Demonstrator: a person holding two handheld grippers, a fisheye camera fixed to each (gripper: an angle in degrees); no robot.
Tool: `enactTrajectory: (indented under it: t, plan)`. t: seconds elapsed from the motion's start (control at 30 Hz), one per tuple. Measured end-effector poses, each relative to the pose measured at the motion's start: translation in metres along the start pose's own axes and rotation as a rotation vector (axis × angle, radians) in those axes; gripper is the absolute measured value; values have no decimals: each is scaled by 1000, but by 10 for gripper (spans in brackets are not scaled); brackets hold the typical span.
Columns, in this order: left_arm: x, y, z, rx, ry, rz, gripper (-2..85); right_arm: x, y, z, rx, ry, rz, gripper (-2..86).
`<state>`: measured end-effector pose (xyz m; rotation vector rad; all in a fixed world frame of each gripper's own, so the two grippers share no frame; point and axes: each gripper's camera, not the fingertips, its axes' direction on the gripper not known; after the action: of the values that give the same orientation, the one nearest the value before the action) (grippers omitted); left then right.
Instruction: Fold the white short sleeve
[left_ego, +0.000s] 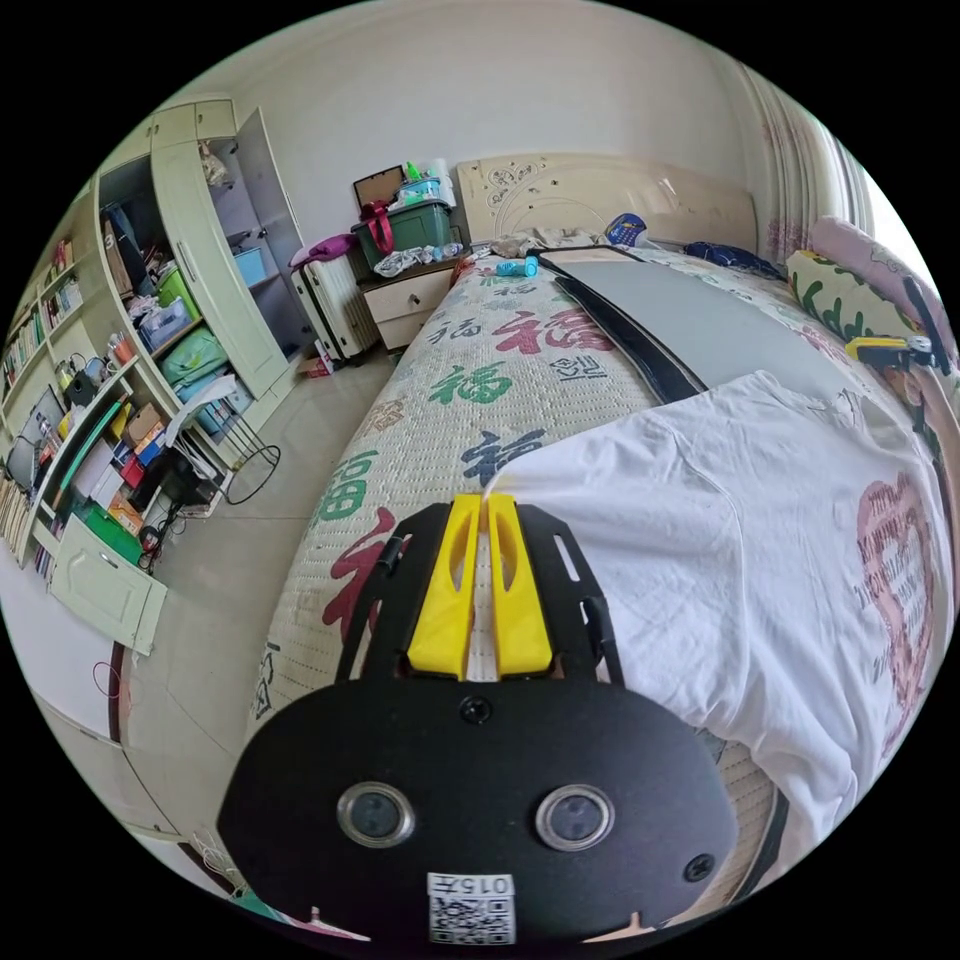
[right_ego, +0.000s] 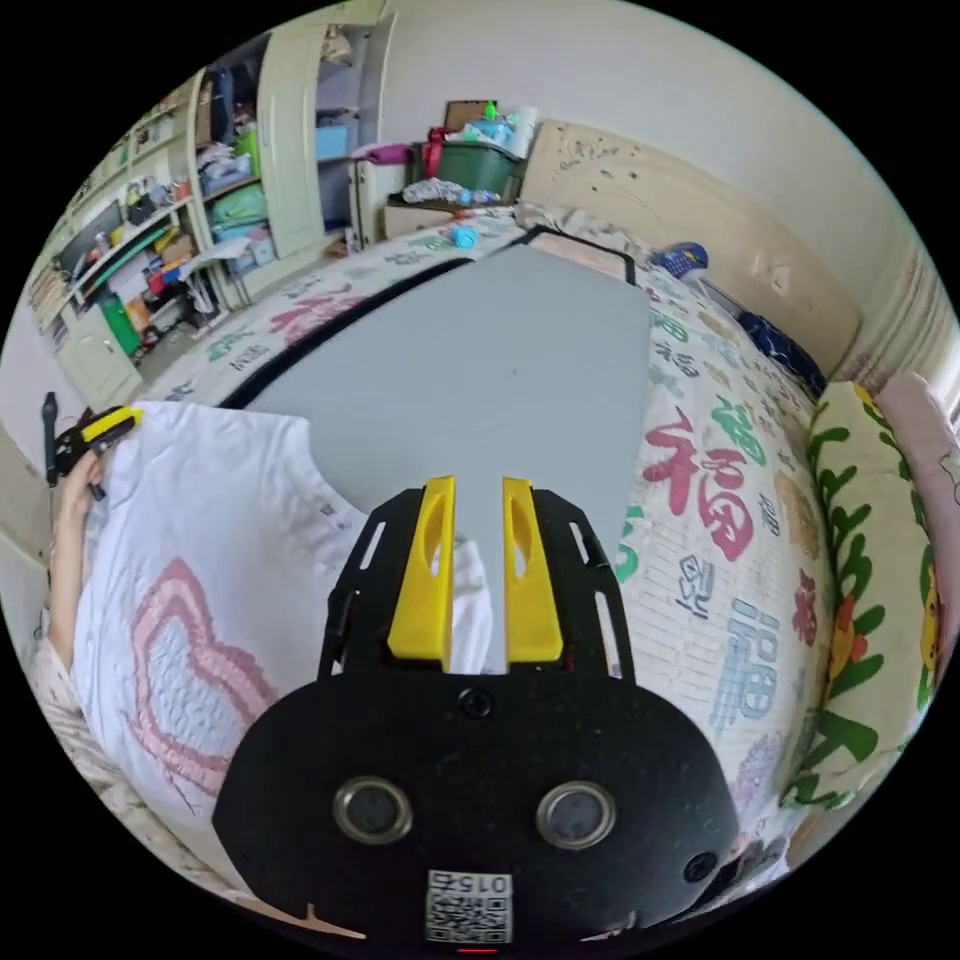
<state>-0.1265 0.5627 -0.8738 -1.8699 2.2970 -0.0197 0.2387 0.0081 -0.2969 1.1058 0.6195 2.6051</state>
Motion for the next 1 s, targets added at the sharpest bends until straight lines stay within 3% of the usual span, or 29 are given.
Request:
enactTrajectory:
  t: [0.13, 0.3, 0.5, 0.67, 0.73, 0.8, 1.0]
  plan:
    - [-16, -23, -7, -1, 2, -2, -3, -49, 6, -15, 34, -194, -193, 77]
    - [-32, -51, -18, -5, -6, 2, -1, -83, 70, -51, 40, -176, -318, 75]
    - [-61, -80, -51, 58, -68, -29, 10, -62, 287, -198, 179, -168, -208, 48]
    - [-61, -101, -85, 21, -274, -24, 64, -74, 555, -319, 222, 1, -32, 51]
    - [-57, -103, -128, 91, -312, -50, 71, -76, 624, -342, 221, 85, 55, 60]
    - [-62, -106, -186, 202, -221, -91, 72, -70, 681, -359, 242, 120, 163, 74]
    - [-58, -80, -353, 340, 344, 50, 85, -30, 777, -340, 362, -9, 345, 90]
